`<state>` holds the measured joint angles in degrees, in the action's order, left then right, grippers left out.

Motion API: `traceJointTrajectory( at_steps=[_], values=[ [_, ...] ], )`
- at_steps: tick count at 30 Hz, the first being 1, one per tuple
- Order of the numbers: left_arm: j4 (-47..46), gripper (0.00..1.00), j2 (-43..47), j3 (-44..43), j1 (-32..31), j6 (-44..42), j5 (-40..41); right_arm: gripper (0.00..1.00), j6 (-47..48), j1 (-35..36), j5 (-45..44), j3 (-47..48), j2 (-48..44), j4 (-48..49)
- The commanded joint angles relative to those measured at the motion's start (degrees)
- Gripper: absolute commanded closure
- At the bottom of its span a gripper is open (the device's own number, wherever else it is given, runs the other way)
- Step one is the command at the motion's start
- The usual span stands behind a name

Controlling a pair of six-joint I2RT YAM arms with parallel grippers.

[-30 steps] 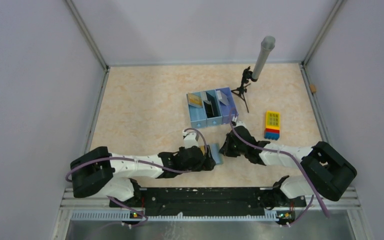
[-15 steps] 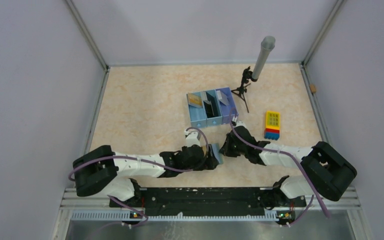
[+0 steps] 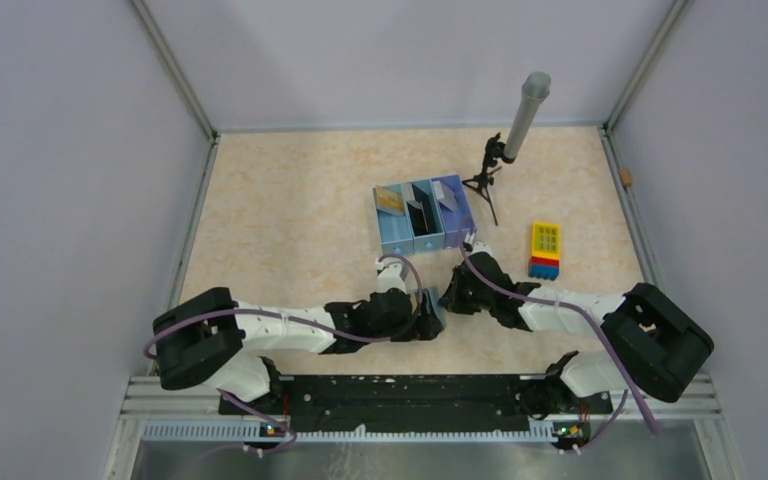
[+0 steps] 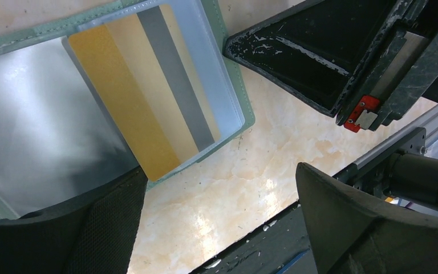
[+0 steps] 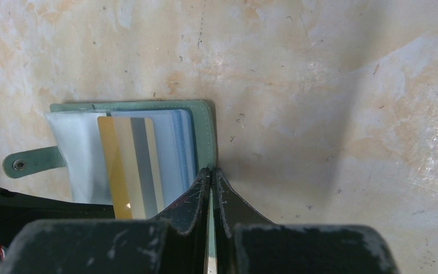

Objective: Put the credit cards into the card holder
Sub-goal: Insert the credit card into the card holder.

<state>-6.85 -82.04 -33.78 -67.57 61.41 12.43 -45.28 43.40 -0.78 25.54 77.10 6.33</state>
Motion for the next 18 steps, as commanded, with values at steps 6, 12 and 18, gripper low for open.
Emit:
traceJointTrajectory(
  at_steps=[6,12,18],
  values=[
    [3.73,0.01,0.40,-2.22,0.52,-2.08,3.35,1.00,-0.07,0.55,-0.37,-1.26,0.06,-2.00],
    [6.15,0.01,0.83,-2.59,2.52,-2.28,3.93,1.00,-0.06,0.55,-0.61,-1.18,0.07,-2.31],
    [4.08,0.01,-0.58,-3.23,4.29,-3.58,3.02,1.00,-0.07,0.55,-0.64,-1.17,0.07,-2.36]
  ],
)
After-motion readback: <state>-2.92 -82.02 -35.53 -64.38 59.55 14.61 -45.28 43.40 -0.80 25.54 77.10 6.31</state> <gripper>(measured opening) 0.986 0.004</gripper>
